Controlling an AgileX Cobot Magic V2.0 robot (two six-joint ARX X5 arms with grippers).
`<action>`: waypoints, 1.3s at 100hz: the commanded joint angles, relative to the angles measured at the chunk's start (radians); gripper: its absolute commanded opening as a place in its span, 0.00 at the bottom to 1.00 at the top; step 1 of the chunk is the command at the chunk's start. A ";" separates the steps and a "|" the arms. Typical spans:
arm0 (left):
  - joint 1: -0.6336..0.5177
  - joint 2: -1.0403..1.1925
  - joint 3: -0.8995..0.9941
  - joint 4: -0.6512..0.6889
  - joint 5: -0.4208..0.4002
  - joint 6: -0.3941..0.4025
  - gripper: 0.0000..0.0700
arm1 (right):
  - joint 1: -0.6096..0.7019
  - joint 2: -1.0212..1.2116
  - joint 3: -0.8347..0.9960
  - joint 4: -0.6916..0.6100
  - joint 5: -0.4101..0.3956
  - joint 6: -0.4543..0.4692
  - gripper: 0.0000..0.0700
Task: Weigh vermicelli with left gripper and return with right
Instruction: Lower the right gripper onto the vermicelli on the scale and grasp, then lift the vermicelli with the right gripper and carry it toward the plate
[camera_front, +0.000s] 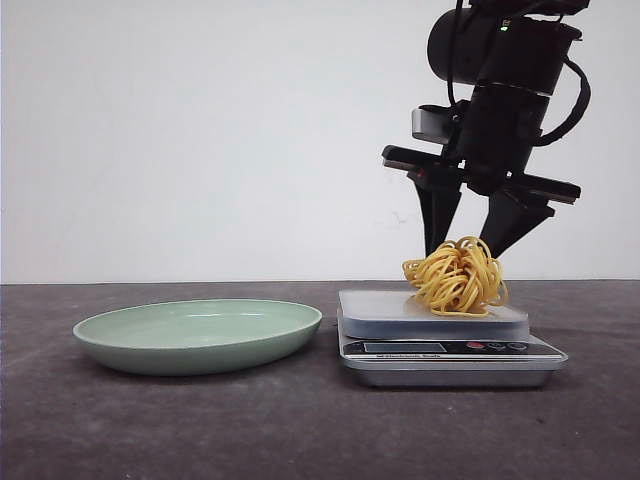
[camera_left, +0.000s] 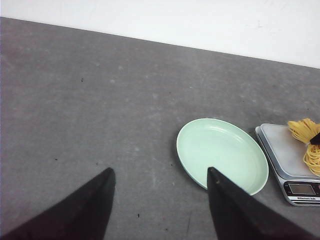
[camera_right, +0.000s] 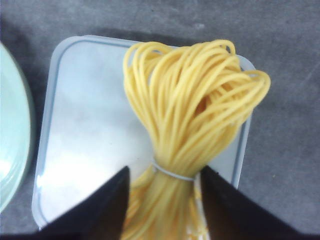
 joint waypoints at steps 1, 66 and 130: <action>-0.004 -0.002 0.010 0.006 0.001 -0.005 0.50 | 0.005 0.023 0.019 0.003 0.004 0.016 0.18; -0.004 -0.002 0.010 0.007 0.001 -0.005 0.50 | 0.029 -0.075 0.020 0.075 0.051 0.014 0.00; -0.004 -0.002 0.010 0.001 0.001 -0.005 0.50 | 0.291 -0.162 0.039 0.432 -0.038 0.114 0.00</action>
